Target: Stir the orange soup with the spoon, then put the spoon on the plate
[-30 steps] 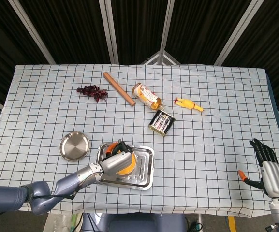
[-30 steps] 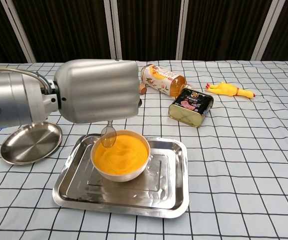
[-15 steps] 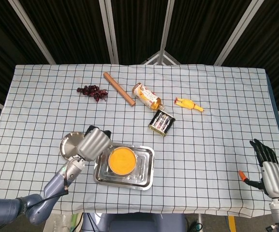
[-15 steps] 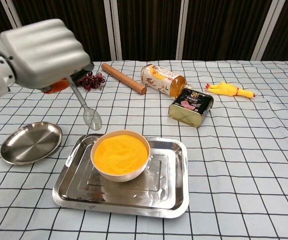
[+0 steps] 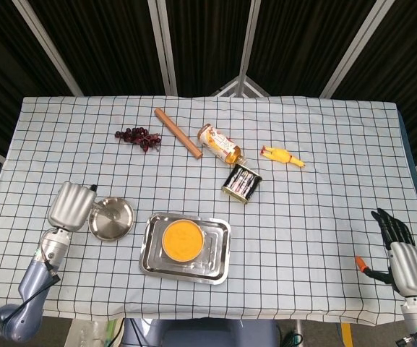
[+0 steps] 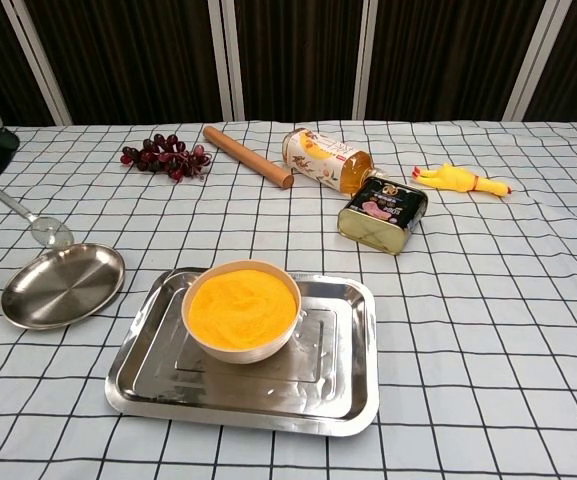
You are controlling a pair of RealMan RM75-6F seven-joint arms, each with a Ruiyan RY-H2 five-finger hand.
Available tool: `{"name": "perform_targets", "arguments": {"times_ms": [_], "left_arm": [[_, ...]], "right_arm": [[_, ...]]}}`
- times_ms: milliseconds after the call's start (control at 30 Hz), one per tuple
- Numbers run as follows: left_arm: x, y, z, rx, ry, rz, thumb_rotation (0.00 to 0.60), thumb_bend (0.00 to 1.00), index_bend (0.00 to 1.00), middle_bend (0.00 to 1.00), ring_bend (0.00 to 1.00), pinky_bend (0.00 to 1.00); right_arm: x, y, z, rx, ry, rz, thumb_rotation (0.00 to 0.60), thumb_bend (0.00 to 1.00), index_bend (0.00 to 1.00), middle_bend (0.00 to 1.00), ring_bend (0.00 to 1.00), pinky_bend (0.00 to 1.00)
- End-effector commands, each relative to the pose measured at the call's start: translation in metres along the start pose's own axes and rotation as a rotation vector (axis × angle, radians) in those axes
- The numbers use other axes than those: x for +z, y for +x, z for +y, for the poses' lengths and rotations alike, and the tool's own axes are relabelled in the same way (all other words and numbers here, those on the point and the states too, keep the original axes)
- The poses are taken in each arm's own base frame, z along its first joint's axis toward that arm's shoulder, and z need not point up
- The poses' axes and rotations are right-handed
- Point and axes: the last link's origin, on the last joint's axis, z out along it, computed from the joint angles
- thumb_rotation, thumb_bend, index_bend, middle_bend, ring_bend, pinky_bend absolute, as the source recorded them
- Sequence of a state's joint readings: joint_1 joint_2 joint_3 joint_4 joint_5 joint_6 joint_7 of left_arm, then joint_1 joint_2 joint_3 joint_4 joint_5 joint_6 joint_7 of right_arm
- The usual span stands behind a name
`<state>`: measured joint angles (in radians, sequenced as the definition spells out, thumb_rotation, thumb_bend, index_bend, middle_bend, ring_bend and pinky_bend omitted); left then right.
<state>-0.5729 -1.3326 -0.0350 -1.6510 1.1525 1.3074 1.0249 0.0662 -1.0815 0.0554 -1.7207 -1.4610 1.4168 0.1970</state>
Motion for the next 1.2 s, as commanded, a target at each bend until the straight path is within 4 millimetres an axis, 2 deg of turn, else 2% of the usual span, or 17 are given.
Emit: {"name": "perform_targets", "arguments": {"times_ms": [33, 300, 400, 633, 700, 867, 933, 1200], "left_arm": [[-0.005, -0.023, -0.004, -0.032, 0.024, -0.063, 0.600, 0.55, 0.80, 1.00, 1.00, 1.00], [-0.006, -0.053, 0.011, -0.059, 0.039, -0.130, 0.600, 0.53, 0.79, 1.00, 1.00, 1.00], [-0.004, -0.056, 0.016, -0.069, 0.042, -0.132, 0.600, 0.53, 0.79, 1.00, 1.00, 1.00], [0.001, -0.058, 0.026, -0.085, 0.056, -0.134, 0.600, 0.49, 0.77, 1.00, 1.00, 1.00], [0.002, -0.057, 0.027, -0.091, 0.062, -0.133, 0.600, 0.45, 0.75, 1.00, 1.00, 1.00], [0.002, -0.053, 0.026, -0.112, 0.071, -0.139, 0.600, 0.28, 0.66, 1.00, 1.00, 1.00], [0.002, -0.050, 0.023, -0.112, 0.074, -0.134, 0.600, 0.25, 0.63, 1.00, 1.00, 1.00], [-0.006, -0.035, 0.009, -0.165, 0.091, -0.111, 0.600, 0.24, 0.60, 1.00, 1.00, 1.00]], "right_arm": [[0.000, 0.000, 0.000, 0.000, 0.000, 0.000, 0.600, 0.34, 0.00, 0.00, 0.00, 0.00], [0.000, 0.000, 0.000, 0.001, -0.002, 0.001, 0.600, 0.34, 0.00, 0.00, 0.00, 0.00], [0.000, 0.000, 0.000, 0.005, -0.001, 0.003, 0.600, 0.34, 0.00, 0.00, 0.00, 0.00], [-0.001, 0.001, 0.001, 0.003, -0.007, 0.001, 0.600, 0.34, 0.00, 0.00, 0.00, 0.00], [-0.001, 0.001, 0.002, 0.005, -0.008, 0.003, 0.600, 0.34, 0.00, 0.00, 0.00, 0.00], [-0.001, 0.001, 0.002, 0.003, -0.011, -0.001, 0.600, 0.34, 0.00, 0.00, 0.00, 0.00], [-0.001, 0.001, 0.002, 0.001, -0.013, -0.002, 0.600, 0.34, 0.00, 0.00, 0.00, 0.00], [-0.001, 0.001, 0.003, 0.005, -0.020, -0.002, 0.600, 0.34, 0.00, 0.00, 0.00, 0.00]]}}
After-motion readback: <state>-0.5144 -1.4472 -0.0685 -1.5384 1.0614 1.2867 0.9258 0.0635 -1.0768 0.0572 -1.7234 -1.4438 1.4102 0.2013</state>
